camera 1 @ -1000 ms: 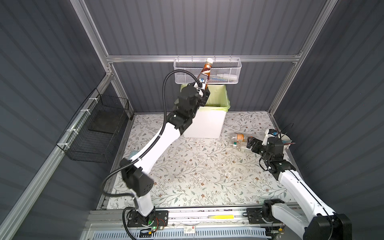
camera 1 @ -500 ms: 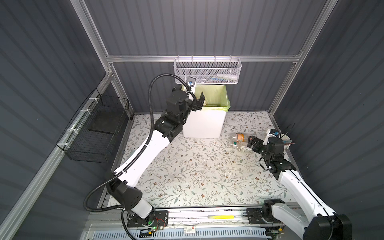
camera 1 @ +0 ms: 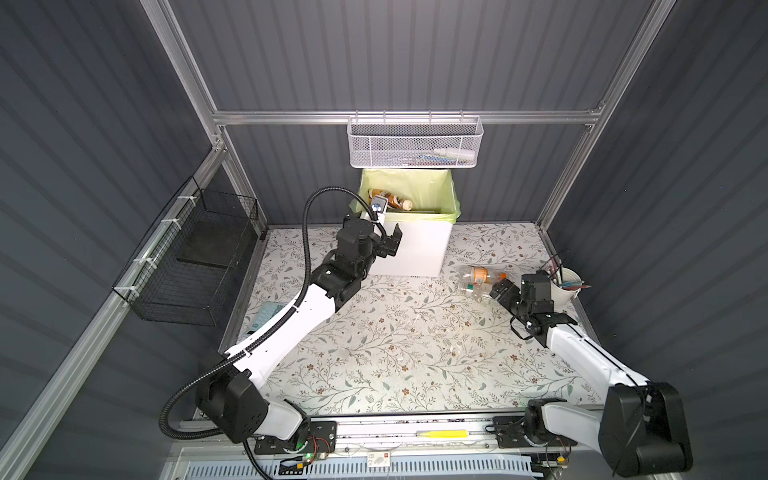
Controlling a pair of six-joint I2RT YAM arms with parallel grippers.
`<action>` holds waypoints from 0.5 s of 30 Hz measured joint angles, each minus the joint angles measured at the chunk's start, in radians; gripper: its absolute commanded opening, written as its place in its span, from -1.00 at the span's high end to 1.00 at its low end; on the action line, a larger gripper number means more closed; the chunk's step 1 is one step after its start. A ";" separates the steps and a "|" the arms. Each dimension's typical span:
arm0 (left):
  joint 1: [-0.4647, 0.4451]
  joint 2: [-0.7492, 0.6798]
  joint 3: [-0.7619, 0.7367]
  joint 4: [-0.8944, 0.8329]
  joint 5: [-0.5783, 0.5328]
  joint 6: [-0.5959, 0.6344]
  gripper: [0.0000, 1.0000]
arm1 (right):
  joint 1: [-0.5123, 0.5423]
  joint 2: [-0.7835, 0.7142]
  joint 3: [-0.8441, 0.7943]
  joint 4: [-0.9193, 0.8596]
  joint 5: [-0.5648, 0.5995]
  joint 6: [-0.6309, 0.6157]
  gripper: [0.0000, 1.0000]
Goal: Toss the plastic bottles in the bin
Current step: 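Lift the Nescafe bottle with the left gripper over the bin and release, then withdraw the left gripper while right gripper lowers toward the green-labelled bottle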
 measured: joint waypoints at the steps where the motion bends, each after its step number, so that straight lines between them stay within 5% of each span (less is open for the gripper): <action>1: 0.000 -0.010 -0.017 0.001 0.000 -0.007 -1.00 | 0.000 0.016 0.003 -0.001 0.000 0.008 -0.98; 15: 0.000 -0.121 -0.252 0.005 -0.046 -0.130 -0.99 | 0.000 0.220 0.107 0.021 0.002 0.081 -0.98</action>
